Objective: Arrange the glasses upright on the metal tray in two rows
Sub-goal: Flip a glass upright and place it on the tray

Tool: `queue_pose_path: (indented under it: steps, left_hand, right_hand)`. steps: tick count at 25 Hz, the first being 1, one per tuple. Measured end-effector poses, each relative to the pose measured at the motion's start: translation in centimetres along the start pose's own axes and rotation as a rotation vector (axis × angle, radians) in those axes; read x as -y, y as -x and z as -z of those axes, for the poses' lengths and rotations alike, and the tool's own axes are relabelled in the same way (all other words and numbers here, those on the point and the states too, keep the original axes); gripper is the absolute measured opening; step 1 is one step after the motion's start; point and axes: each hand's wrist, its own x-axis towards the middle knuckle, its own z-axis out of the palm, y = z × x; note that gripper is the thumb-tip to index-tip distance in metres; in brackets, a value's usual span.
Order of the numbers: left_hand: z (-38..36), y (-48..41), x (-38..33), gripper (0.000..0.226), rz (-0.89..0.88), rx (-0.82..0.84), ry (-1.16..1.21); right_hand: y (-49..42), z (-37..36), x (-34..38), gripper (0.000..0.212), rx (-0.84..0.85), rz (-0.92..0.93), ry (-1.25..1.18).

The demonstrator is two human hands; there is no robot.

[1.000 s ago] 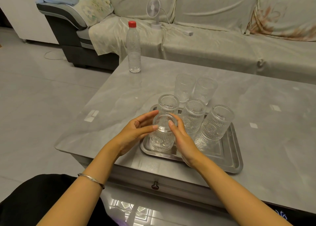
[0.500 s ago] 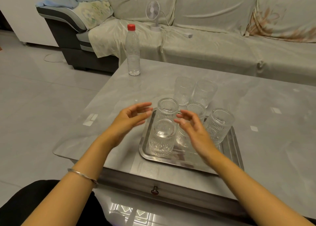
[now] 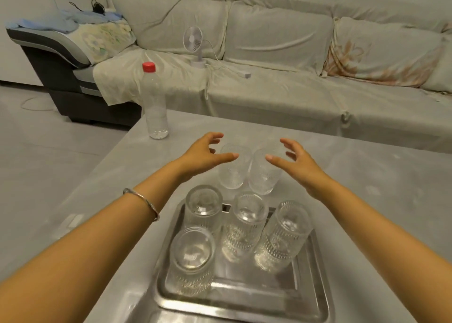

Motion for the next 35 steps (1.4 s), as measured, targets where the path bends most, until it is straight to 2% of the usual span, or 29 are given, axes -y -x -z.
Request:
queue_pose_path:
  steps: [3, 7, 12, 15, 19, 22, 24, 26, 28, 31, 35]
  left_hand:
    - [-1.4, -2.4, 0.1, 0.084, -0.012, 0.023, -0.050]
    - [-2.7, -4.2, 0.4, 0.097, -0.055, 0.021, -0.239]
    - [-3.2, -4.3, 0.5, 0.094, -0.067, -0.031, -0.276]
    - [-2.2, -2.9, 0.1, 0.096, -0.059, -0.131, -0.114]
    - [0.9, 0.1, -3.0, 0.087, -0.097, -0.298, 0.218]
    - [2.1, 3.6, -5.6, 0.078, -0.084, -0.209, 0.568]
    - [1.9, 6.3, -6.6, 0.065, -0.105, -0.119, 0.730]
    - [1.3, 9.1, -6.9, 0.044, -0.157, -0.074, 0.772]
    - [0.6, 11.4, -6.6, 0.034, -0.173, -0.050, 0.767]
    - [-0.1, 13.8, -4.8, 0.047, -0.155, -0.028, 0.638]
    - [-1.4, 16.3, -2.2, 0.056, -0.214, -0.078, 0.374]
  right_hand:
    - [-1.4, -0.4, -1.3, 0.086, 0.077, -0.064, -0.023]
    - [-2.1, -0.8, -2.7, 0.089, 0.095, -0.066, -0.038]
    - [-2.3, -0.9, -3.4, 0.088, 0.095, -0.063, -0.025]
    - [-1.9, -0.9, -2.6, 0.085, 0.053, -0.031, -0.028]
    - [-0.1, -0.8, 1.0, 0.076, -0.068, 0.128, -0.207]
    - [2.8, -1.1, 4.3, 0.093, 0.061, 0.144, -0.389]
    - [4.8, -1.5, 5.9, 0.089, 0.152, 0.147, -0.481]
    - [7.0, -1.6, 7.0, 0.087, 0.177, 0.161, -0.545]
    - [9.0, -1.4, 7.7, 0.089, 0.153, 0.167, -0.560]
    - [11.7, -0.8, 7.6, 0.074, 0.117, 0.157, -0.508]
    - [14.4, 0.2, 6.1, 0.073, 0.106, 0.164, -0.412]
